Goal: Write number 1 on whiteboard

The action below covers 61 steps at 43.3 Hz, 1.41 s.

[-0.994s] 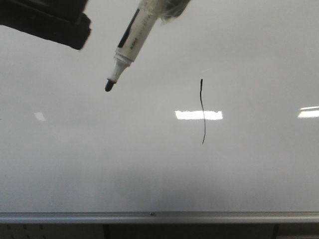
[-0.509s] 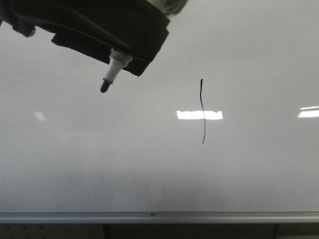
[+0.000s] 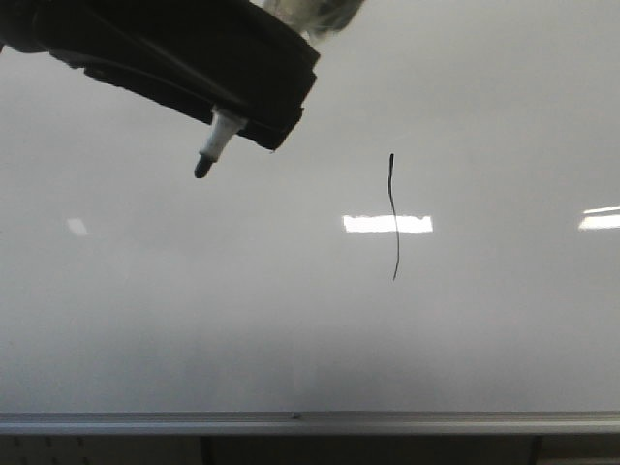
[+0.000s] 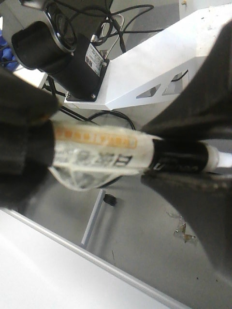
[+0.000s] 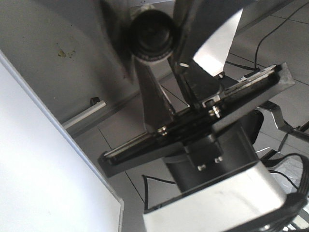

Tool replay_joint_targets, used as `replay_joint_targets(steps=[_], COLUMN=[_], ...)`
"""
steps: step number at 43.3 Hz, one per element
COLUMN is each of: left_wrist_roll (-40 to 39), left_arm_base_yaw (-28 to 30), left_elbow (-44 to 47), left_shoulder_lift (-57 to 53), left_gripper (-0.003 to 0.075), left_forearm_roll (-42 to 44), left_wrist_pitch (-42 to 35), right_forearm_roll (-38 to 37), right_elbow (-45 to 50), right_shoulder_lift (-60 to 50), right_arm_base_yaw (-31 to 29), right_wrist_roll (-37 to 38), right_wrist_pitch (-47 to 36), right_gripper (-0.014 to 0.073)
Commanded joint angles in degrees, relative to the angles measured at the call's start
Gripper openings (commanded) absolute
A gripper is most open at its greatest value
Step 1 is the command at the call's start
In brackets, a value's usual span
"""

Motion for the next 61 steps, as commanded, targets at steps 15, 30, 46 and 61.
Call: replay_joint_targets(steps=[15,30,46,61], left_wrist_roll=[-8.73,-26.31,-29.21,-28.78], left_arm_base_yaw=[1.57,20.34,39.29,42.37], left_elbow=[-1.70,2.53,11.10,8.17], left_shoulder_lift=[-1.29,-1.29,-1.16,9.63], left_gripper=[-0.0020,-0.0020,-0.0020,-0.0020], left_forearm_roll=[10.65,16.28,20.14,21.73], left_wrist_pitch=[-11.63,-25.04,-35.09,-38.50], right_forearm_roll=[4.63,1.44,1.03,1.03], right_elbow=[-1.24,10.63,24.89,26.71], right_shoulder_lift=[-8.15,-22.42,-37.48,-37.93], right_arm_base_yaw=[-9.39,-14.05,-14.05,-14.05], right_wrist_roll=[-0.65,-0.70,-0.70,-0.70], right_wrist_pitch=[-3.91,-17.12,-30.74,-30.74], right_gripper=[0.0363,-0.0060,-0.0060,-0.0060])
